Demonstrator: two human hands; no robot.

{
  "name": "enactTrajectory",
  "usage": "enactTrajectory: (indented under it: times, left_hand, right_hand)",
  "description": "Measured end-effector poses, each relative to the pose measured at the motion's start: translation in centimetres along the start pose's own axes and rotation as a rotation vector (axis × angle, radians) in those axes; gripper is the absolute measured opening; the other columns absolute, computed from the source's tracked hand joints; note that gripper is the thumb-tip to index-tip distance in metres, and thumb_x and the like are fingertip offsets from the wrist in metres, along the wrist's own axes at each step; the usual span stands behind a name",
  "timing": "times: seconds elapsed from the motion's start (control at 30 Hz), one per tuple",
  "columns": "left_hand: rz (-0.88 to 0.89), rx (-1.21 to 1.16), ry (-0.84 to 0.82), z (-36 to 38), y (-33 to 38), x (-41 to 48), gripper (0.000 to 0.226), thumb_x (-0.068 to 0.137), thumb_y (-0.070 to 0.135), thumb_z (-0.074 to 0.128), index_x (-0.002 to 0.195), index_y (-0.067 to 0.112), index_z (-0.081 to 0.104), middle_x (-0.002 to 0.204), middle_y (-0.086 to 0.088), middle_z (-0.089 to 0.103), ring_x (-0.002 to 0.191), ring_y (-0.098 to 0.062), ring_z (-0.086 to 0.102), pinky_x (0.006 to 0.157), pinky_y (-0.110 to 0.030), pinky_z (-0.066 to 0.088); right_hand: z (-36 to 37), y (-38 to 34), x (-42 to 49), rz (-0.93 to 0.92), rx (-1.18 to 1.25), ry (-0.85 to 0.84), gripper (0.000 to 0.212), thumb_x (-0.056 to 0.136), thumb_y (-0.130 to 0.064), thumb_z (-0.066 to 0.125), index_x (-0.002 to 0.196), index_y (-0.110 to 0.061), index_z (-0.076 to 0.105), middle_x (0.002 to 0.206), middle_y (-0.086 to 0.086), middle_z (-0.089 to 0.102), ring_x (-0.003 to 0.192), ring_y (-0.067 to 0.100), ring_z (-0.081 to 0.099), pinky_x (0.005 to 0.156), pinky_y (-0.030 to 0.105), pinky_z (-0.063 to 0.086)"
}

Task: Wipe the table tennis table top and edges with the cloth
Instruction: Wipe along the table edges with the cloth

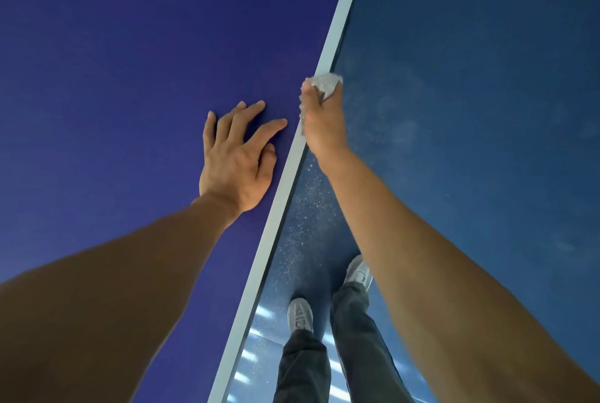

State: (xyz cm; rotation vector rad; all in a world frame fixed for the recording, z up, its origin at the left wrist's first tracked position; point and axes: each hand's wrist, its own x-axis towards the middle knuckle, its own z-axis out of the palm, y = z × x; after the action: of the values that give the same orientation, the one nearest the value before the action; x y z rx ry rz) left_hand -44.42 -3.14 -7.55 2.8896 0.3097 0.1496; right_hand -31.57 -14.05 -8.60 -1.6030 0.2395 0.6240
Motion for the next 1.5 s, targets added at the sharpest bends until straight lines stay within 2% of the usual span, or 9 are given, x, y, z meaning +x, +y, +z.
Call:
enactTrajectory:
  times: [0.13,0.23,0.47,0.6,0.67,1.03,1.2,1.37,1.5]
  left_hand:
    - [0.006,0.017,-0.012,0.1,-0.1,0.0,0.042,0.100,0.026,0.044,0.140,0.031,0.056,0.154,-0.005,0.045,0.146,-0.033,0.037,0.123,-0.064,0.016]
    - [0.002,0.020,-0.035,-0.2,0.0,0.2,0.042,0.100,0.027,0.044,0.139,0.028,0.058,0.155,-0.007,0.045,0.146,-0.034,0.037,0.123,-0.064,0.014]
    - [0.003,0.022,-0.091,-0.3,-0.2,0.4,0.043,0.100,0.031,0.041,0.141,0.031,0.053,0.156,-0.007,0.042,0.147,-0.035,0.035,0.122,-0.066,0.014]
    - [0.001,0.014,-0.107,0.0,-0.6,0.4,0.044,0.100,0.032,0.040,0.142,0.033,0.051,0.156,-0.006,0.040,0.147,-0.035,0.034,0.123,-0.066,0.012]
    - [0.001,-0.001,-0.115,-0.2,-0.6,0.4,0.044,0.100,0.032,0.039,0.143,0.034,0.050,0.156,-0.007,0.041,0.147,-0.036,0.034,0.122,-0.067,0.012]
    - [-0.016,-0.032,-0.174,-0.7,-0.3,0.7,0.044,0.099,0.035,0.041,0.142,0.037,0.051,0.157,-0.005,0.040,0.147,-0.034,0.033,0.122,-0.067,0.014]
    - [-0.033,-0.017,-0.195,-0.8,-0.5,0.8,0.045,0.098,0.037,0.041,0.142,0.038,0.053,0.156,-0.004,0.044,0.147,-0.034,0.035,0.122,-0.066,0.014]
    - [-0.038,-0.005,-0.195,-0.5,-0.3,1.0,0.047,0.096,0.037,0.044,0.143,0.039,0.050,0.155,-0.004,0.044,0.144,-0.034,0.038,0.122,-0.066,0.015]
    - [-0.061,0.011,-0.217,-0.5,-0.4,1.1,0.048,0.096,0.037,0.044,0.143,0.039,0.050,0.155,-0.004,0.045,0.144,-0.034,0.039,0.122,-0.065,0.016]
  right_hand:
    - [1.1,0.4,-0.2,-0.030,-0.022,0.075,0.067,0.110,-0.031,0.050,0.163,-0.006,0.017,0.154,0.021,0.046,0.134,0.029,0.056,0.111,0.042,0.049]
    - [1.4,2.5,-4.2,-0.022,0.016,0.056,0.069,0.111,-0.026,0.048,0.167,-0.015,0.009,0.163,0.012,0.037,0.145,0.025,0.045,0.120,0.046,0.039]
    - [1.1,2.7,-5.5,0.035,0.021,-0.035,0.065,0.111,-0.021,0.047,0.165,-0.022,0.011,0.146,-0.010,0.051,0.131,0.003,0.055,0.113,0.033,0.047]
    - [0.0,-1.9,2.0,0.118,-0.051,-0.031,0.029,0.112,-0.026,0.044,0.135,-0.009,0.042,0.094,-0.002,0.059,0.068,0.000,0.060,0.060,0.018,0.052]
    - [-0.5,-5.5,5.6,0.142,-0.120,0.016,0.024,0.113,-0.026,0.041,0.130,-0.010,0.045,0.087,-0.005,0.055,0.063,0.004,0.054,0.047,0.012,0.044]
    - [0.5,-3.3,2.0,0.148,-0.159,0.075,0.051,0.113,-0.028,0.039,0.158,-0.008,0.027,0.122,0.007,0.057,0.098,0.015,0.059,0.097,0.036,0.053]
    - [-0.4,-7.1,9.2,0.112,-0.201,0.117,0.030,0.113,-0.032,0.034,0.130,-0.009,0.043,0.095,-0.002,0.053,0.074,0.010,0.052,0.069,0.027,0.050]
    - [-1.6,-11.7,15.7,0.013,-0.456,0.064,0.041,0.113,-0.036,0.033,0.145,-0.012,0.042,0.122,0.006,0.063,0.105,0.030,0.066,0.094,0.044,0.054]
    - [-4.8,-11.2,13.9,-0.105,-0.575,-0.190,0.044,0.114,-0.037,0.034,0.153,-0.018,0.039,0.113,-0.001,0.060,0.089,0.014,0.062,0.080,0.029,0.057]
